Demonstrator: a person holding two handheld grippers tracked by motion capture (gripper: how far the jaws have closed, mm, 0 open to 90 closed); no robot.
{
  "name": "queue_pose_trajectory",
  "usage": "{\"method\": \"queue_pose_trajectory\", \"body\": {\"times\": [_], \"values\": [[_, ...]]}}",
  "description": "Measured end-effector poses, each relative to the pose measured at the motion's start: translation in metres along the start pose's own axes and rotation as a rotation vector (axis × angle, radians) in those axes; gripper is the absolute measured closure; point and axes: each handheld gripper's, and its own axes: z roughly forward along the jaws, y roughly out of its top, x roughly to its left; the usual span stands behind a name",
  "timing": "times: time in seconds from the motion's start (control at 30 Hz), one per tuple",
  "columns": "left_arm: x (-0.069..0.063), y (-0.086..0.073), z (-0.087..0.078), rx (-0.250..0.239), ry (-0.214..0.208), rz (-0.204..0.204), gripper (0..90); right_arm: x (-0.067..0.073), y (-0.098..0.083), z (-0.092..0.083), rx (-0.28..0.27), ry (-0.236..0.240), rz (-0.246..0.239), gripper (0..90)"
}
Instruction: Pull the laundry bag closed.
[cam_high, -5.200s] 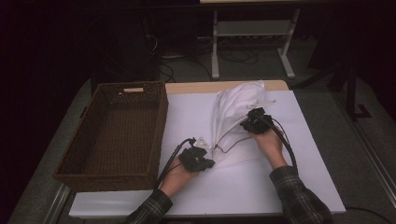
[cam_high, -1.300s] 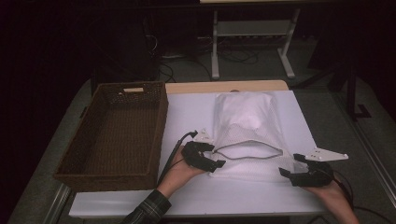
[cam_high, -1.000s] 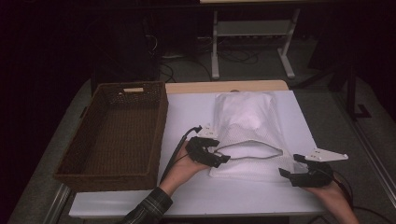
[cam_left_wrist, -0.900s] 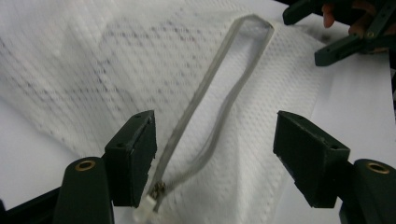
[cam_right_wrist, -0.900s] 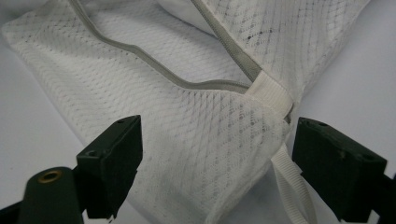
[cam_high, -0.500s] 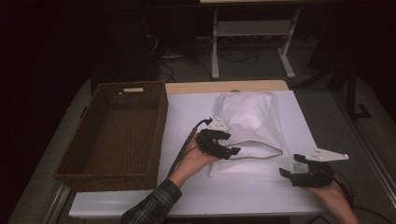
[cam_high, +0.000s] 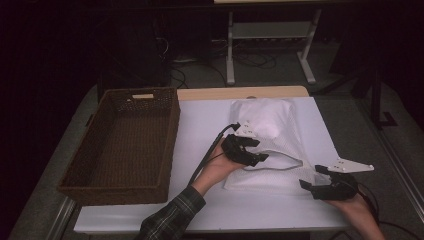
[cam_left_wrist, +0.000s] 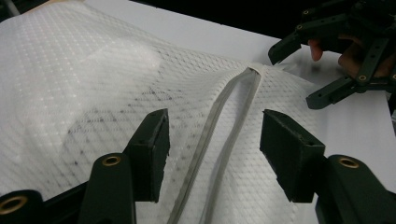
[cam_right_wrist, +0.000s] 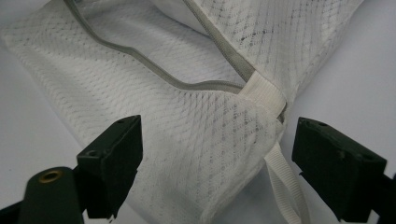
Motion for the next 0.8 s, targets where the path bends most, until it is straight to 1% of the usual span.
{"method": "queue_pose_trajectory", "body": {"times": [0.13, 0.2, 0.23, 0.3, 0.37, 0.4, 0.5, 0.53, 0.57, 0.6, 0.63, 0.67, 0.7, 0.77, 0.8], "values": [[0.001, 0.002, 0.008, 0.004, 0.014, 0.009, 46.1, 0.000, 0.000, 0.000, 0.000, 0.000, 0.004, 15.8], [0.003, 0.002, 0.012, 0.006, 0.033, 0.019, 47.4, 0.000, 0.000, 0.000, 0.000, 0.001, 0.003, 15.8], [0.003, 0.001, 0.014, 0.009, 0.036, 0.019, 49.0, 0.000, 0.000, 0.000, -0.001, 0.002, 0.004, 15.8], [0.005, 0.000, 0.019, 0.020, 0.039, 0.019, 49.2, 0.000, 0.000, 0.000, -0.001, 0.002, 0.004, 15.8], [0.005, 0.000, 0.019, 0.020, 0.039, 0.019, 49.2, 0.000, 0.000, 0.000, -0.001, 0.002, 0.005, 15.8], [0.006, -0.003, 0.026, 0.041, 0.055, 0.029, 50.5, -0.001, 0.000, -0.001, -0.003, 0.003, 0.007, 15.9], [0.008, -0.004, 0.028, 0.041, 0.067, 0.030, 59.7, -0.001, 0.000, -0.001, -0.004, 0.004, 0.007, 15.9], [0.009, -0.004, 0.029, 0.043, 0.070, 0.029, 65.0, -0.002, -0.001, -0.001, -0.002, 0.002, 0.009, 16.0], [0.010, -0.004, 0.029, 0.041, 0.072, 0.025, 65.0, -0.002, -0.001, -0.001, -0.002, 0.002, 0.009, 16.0], [0.011, -0.005, 0.030, 0.039, 0.071, 0.023, 69.3, -0.002, -0.001, 0.000, -0.001, 0.003, 0.010, 16.0], [0.011, -0.005, 0.030, 0.039, 0.071, 0.023, 79.0, -0.002, -0.001, 0.000, -0.001, 0.003, 0.010, 16.0], [0.011, -0.005, 0.028, 0.040, 0.056, 0.026, 79.0, -0.002, -0.001, 0.000, -0.002, 0.003, 0.008, 16.0], [0.010, -0.005, 0.027, 0.047, 0.054, 0.029, 88.5, -0.002, -0.001, -0.001, -0.001, 0.001, 0.007, 16.0], [0.008, -0.005, 0.026, 0.051, 0.053, 0.033, 89.0, -0.002, -0.001, -0.001, 0.000, -0.001, 0.009, 16.0], [0.002, -0.004, 0.023, 0.047, 0.045, 0.044, 88.9, -0.004, -0.001, -0.002, -0.005, -0.007, 0.013, 16.1]]}}
